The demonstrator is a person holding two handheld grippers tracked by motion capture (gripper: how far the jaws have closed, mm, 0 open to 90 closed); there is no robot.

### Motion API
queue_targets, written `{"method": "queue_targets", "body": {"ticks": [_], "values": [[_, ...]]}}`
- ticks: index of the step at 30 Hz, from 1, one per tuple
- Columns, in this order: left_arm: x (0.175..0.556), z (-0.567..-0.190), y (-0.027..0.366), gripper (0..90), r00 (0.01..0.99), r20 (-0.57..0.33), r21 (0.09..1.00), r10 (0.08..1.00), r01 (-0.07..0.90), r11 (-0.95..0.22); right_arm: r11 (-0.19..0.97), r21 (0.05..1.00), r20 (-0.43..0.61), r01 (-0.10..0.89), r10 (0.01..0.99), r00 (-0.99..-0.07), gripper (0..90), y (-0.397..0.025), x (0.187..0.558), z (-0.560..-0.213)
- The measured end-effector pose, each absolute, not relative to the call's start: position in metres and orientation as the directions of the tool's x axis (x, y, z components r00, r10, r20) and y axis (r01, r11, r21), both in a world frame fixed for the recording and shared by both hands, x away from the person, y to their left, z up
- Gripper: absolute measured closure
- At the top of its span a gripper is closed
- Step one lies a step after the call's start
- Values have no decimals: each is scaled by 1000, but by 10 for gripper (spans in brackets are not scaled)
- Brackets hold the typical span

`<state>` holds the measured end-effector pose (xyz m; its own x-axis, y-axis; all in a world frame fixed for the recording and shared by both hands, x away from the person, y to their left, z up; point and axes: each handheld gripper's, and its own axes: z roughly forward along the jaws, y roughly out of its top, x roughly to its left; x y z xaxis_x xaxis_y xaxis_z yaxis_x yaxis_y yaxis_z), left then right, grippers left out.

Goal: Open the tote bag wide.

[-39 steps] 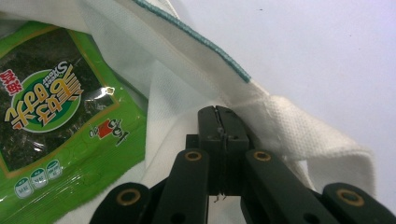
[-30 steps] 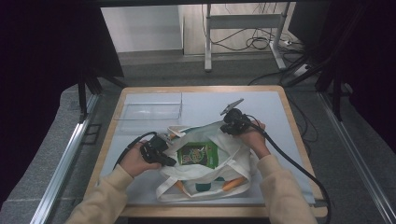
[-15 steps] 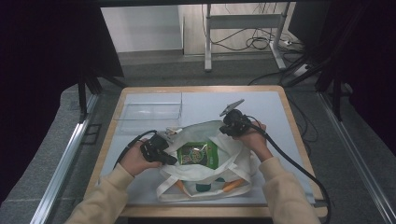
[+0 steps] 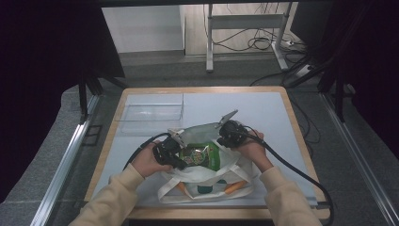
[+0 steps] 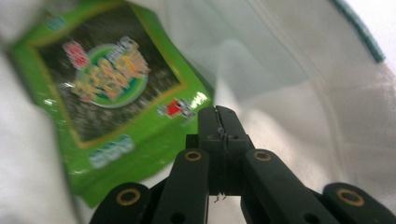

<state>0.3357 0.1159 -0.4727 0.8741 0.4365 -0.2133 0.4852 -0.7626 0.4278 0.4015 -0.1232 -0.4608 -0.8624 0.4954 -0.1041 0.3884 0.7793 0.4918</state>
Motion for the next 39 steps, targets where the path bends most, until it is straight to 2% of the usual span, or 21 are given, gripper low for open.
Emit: {"method": "queue_targets", "body": {"ticks": [9, 21, 26, 30, 39], "values": [[329, -477, 118, 900, 881, -252, 424, 401, 473, -773, 781, 456, -157, 426, 542, -826, 887, -125, 414, -470], [327, -477, 121, 900, 880, -258, 431, 398, 474, -768, 759, 455, -141, 465, 577, -804, 888, -129, 424, -471], [327, -471, 128, 899, 879, -212, 468, 427, 475, -745, 764, 471, -137, 442, 558, -818, 887, -128, 417, -466], [327, -462, 138, 900, 862, -212, 513, 461, 500, -698, 761, 497, -123, 417, 537, -834, 887, -129, 406, -457], [327, -441, 163, 884, 830, -172, 586, 530, 519, -623, 729, 549, -42, 409, 513, -858, 878, -140, 388, -447]]}}
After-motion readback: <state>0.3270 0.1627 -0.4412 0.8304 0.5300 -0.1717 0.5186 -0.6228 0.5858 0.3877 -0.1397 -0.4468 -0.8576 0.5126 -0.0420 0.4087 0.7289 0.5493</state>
